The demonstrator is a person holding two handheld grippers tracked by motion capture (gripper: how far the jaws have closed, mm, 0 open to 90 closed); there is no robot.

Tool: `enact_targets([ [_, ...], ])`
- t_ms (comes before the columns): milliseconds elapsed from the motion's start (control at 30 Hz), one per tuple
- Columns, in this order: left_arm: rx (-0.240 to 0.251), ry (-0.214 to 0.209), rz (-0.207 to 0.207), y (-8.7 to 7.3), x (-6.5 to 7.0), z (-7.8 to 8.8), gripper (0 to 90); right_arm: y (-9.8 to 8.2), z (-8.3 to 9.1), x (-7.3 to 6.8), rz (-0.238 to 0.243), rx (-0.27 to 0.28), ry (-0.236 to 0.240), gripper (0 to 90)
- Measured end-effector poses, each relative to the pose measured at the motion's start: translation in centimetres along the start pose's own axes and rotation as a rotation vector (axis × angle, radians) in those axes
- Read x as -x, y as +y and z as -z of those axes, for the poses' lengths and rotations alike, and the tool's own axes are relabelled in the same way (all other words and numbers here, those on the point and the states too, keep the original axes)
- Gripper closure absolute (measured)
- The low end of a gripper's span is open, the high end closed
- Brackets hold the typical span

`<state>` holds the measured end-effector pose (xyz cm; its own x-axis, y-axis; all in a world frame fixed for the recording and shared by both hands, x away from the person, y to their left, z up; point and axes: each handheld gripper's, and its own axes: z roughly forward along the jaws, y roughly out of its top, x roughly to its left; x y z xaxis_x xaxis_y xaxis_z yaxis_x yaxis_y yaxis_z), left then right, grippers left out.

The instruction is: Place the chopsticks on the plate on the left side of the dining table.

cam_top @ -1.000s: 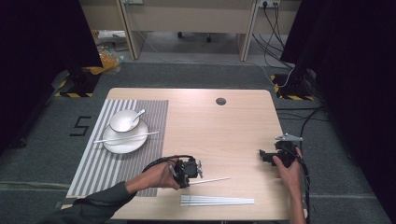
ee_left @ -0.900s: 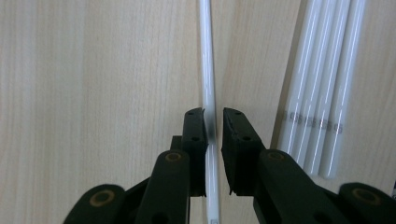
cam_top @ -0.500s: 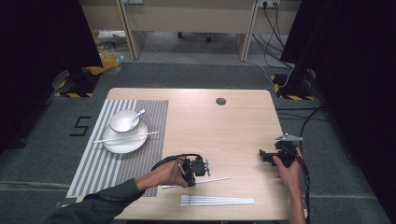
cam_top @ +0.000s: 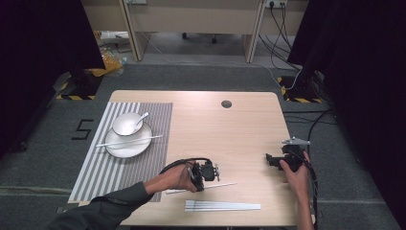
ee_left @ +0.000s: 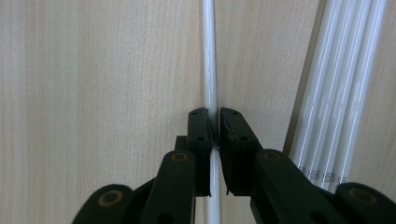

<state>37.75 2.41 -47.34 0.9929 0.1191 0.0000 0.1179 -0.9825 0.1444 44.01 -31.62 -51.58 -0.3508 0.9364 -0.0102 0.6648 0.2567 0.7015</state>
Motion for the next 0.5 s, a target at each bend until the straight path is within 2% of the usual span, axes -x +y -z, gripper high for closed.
enact_targets([
  [67, 0.014, 0.000, 0.011, 0.00, 0.02, -0.03, 84.3, 0.00, 0.00, 0.00, 0.000, 0.000, 0.000, 0.4],
  [500, 0.017, -0.036, 0.016, -0.14, -0.50, 0.01, 84.5, 0.00, 0.00, 0.00, 0.000, 0.000, 0.000, 0.4],
])
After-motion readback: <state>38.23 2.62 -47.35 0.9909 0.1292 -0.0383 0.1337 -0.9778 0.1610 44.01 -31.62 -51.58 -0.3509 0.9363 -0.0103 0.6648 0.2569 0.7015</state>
